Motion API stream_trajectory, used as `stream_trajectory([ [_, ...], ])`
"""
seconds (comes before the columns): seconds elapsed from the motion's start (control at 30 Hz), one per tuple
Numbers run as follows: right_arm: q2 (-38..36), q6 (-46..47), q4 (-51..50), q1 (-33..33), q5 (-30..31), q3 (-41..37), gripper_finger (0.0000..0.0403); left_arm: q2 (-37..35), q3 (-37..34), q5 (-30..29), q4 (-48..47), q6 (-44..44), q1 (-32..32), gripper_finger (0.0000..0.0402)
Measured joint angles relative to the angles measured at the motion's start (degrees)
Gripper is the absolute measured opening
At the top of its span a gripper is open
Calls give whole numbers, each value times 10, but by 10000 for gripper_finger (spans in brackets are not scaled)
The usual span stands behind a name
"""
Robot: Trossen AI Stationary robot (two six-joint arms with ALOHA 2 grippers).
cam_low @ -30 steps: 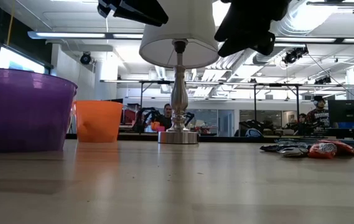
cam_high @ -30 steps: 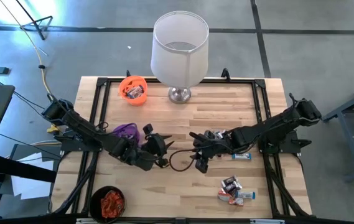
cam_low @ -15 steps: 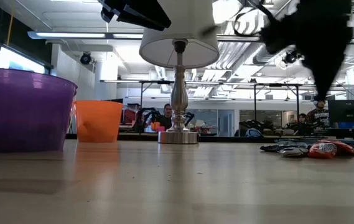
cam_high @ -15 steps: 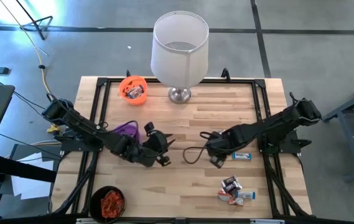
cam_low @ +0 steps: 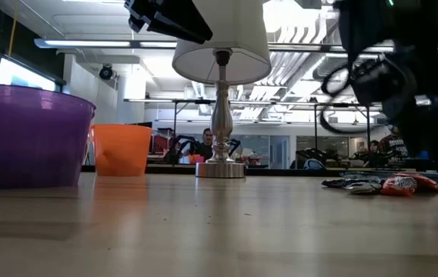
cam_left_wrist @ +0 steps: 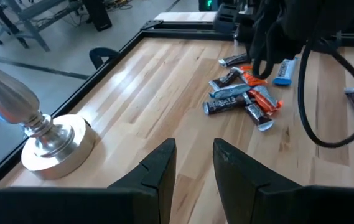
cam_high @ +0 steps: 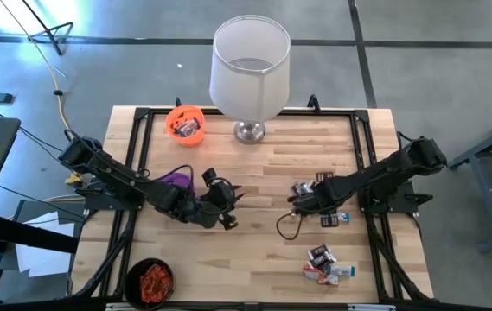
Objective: Sort candy
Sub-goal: Put the orange chocolate into the black bucket
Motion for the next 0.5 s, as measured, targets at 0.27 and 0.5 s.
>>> stream_trajectory([
  [0.27, 0, -29, 70, 0, 22, -66, 142, 0, 0, -4, -7, -6, 8, 94],
  [0.5, -2, -54, 178, -1, 32, -113, 142, 0, 0, -4, -7, -6, 9, 94],
])
